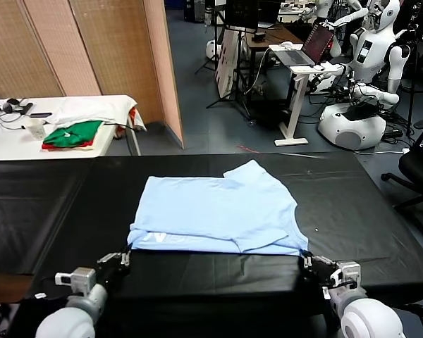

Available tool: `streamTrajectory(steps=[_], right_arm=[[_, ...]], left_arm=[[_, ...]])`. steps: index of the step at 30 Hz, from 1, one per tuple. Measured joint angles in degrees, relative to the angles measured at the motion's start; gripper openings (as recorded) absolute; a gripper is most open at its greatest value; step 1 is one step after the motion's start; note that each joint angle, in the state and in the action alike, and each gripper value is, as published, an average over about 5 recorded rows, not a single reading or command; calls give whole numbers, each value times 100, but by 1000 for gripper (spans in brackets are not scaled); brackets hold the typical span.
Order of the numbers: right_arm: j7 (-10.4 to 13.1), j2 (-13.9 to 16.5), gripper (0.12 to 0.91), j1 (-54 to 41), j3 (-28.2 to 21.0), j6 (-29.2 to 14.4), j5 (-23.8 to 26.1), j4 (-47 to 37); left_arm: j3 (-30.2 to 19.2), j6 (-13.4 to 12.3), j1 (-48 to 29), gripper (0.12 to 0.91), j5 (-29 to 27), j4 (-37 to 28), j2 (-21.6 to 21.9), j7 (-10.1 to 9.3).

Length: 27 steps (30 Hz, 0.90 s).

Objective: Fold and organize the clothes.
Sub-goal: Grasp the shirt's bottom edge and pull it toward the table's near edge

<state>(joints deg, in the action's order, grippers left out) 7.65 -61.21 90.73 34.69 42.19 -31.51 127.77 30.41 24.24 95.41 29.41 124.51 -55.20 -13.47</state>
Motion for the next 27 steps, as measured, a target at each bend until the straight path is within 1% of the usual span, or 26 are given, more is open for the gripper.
streamTrajectory(steps=[3,5,6,7,8,11,12,14,16,18,20,21,24,27], right_arm=[[25,-3,152,89,14,0,0,115],[48,-8,202,156,39,0,2,202],[57,-10,244,196,56,0,4,254],[63,-11,305,236,76,0,5,306],[67,-11,360,278,96,0,7,361],[76,-9,549,399,152,0,8,526],[75,-7,606,437,170,0,3,582],[73,-5,719,489,207,0,-41,698],[64,-5,814,498,243,0,-137,807],[40,-3,879,445,257,0,-227,874],[11,2,898,307,235,1,-263,872],[0,5,903,198,208,1,-267,839],[-4,13,906,-315,49,-13,-280,578],[3,45,907,-1006,-221,-102,-308,98]], left_arm=[[77,56,272,146,-32,159,38,-59],[120,109,444,147,-41,256,47,-124],[137,140,521,160,-45,298,48,-159],[153,170,594,172,-50,342,46,-196],[168,202,663,204,-54,386,41,-236],[218,302,838,361,-29,511,21,-355],[234,334,888,437,-7,553,14,-398],[266,398,977,551,55,634,3,-491],[302,479,1057,664,137,714,-4,-589],[350,567,1133,772,227,805,-6,-672],[408,617,1179,857,341,906,-5,-705],[440,616,1182,881,416,961,-3,-698],[550,618,1064,904,740,1082,25,-645],[627,586,708,906,1057,1075,89,-527]])
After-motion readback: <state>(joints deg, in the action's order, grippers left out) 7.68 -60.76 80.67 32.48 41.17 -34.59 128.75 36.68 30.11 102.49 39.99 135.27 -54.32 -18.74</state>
